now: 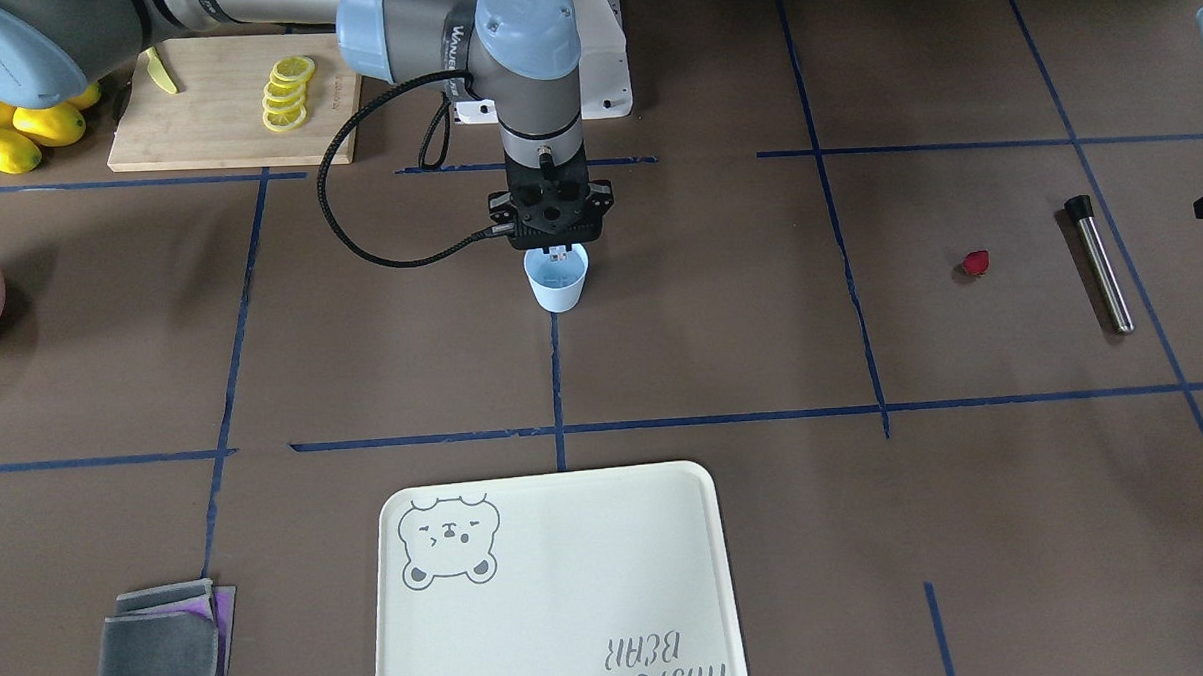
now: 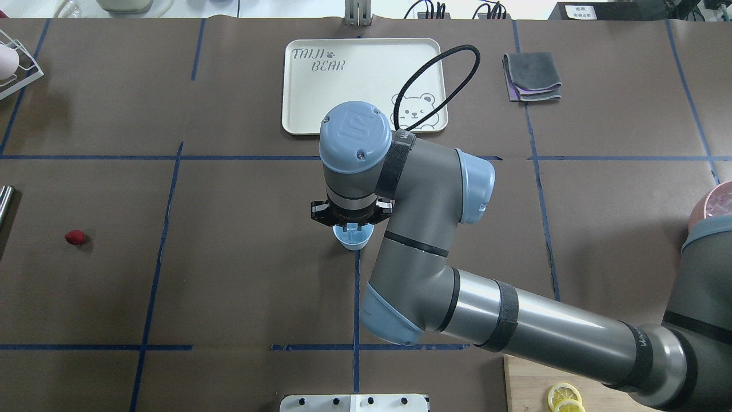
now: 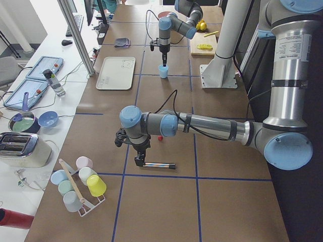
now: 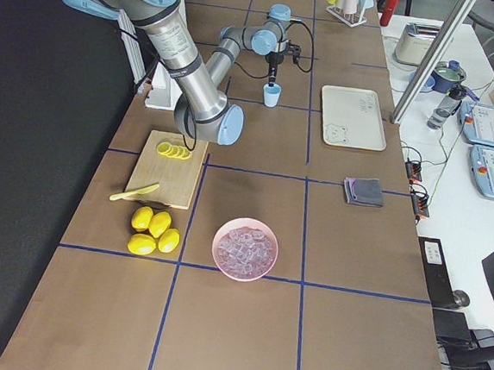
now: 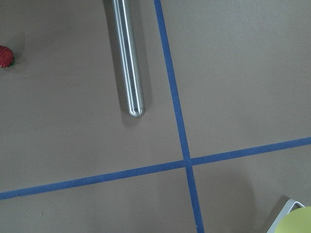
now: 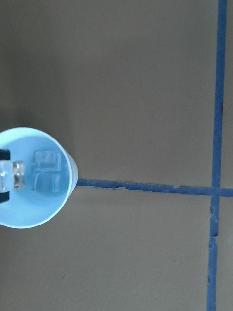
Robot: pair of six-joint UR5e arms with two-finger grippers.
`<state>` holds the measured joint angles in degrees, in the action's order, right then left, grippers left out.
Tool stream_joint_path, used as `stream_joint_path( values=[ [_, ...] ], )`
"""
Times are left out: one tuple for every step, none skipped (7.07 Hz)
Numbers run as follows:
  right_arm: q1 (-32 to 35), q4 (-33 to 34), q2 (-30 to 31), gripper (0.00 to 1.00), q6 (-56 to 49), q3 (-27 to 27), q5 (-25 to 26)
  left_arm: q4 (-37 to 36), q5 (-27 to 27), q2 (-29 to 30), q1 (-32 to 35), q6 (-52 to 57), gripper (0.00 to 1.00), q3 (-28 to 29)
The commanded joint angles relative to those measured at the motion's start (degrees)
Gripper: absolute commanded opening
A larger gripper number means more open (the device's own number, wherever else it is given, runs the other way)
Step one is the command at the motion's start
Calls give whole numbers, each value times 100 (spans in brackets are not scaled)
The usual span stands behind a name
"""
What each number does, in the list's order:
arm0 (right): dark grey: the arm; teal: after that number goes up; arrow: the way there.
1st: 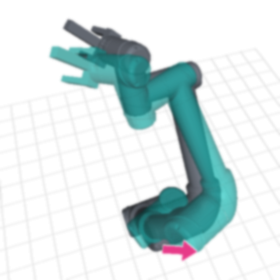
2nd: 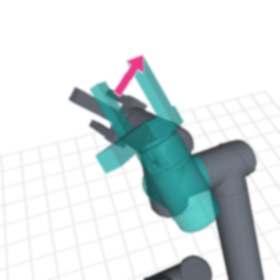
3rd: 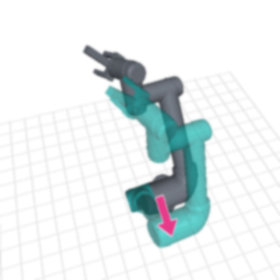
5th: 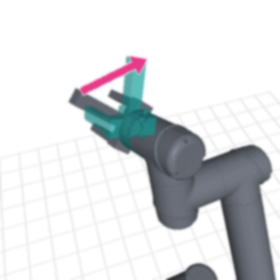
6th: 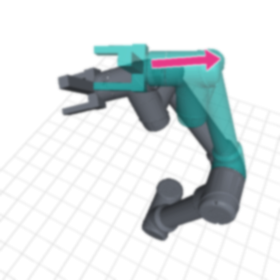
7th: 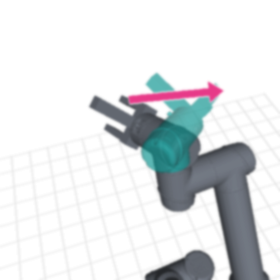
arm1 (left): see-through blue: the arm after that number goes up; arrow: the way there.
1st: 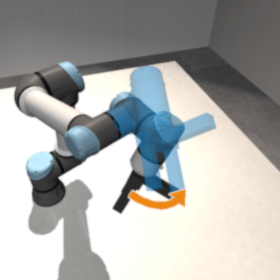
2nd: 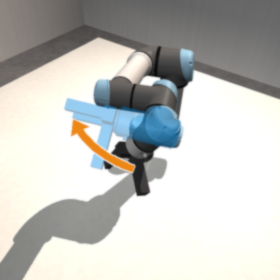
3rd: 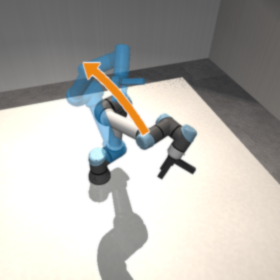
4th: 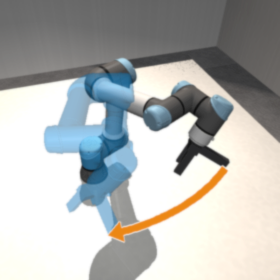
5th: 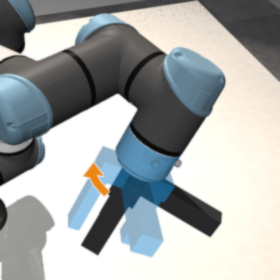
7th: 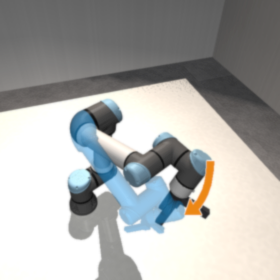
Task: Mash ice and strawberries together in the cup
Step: 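Lower the right gripper over the cup and release the ice cube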
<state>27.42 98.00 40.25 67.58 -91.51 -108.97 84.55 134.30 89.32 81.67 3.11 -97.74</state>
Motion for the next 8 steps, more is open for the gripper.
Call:
stream_joint_path(
  values=[
    [0,-1,9,66,27,-16,-1,0,0,6,-2,-12,100,0],
    [0,-1,18,100,-33,-16,-1,0,0,15,-2,-12,100,0],
    [0,-1,18,100,9,-51,8,0,0,23,-2,-20,100,0],
    [9,-1,9,100,19,-69,-1,0,0,32,-2,-21,100,0],
    [17,17,35,100,1,-174,25,0,0,32,-2,-29,100,0],
    [131,121,79,100,-16,-418,77,0,0,50,-20,-38,100,-8],
    [349,418,166,100,-86,-760,17,0,-17,59,-133,-47,100,-87],
    [699,743,515,100,-478,-1320,-36,44,-26,59,-343,-647,100,-227]
  ],
)
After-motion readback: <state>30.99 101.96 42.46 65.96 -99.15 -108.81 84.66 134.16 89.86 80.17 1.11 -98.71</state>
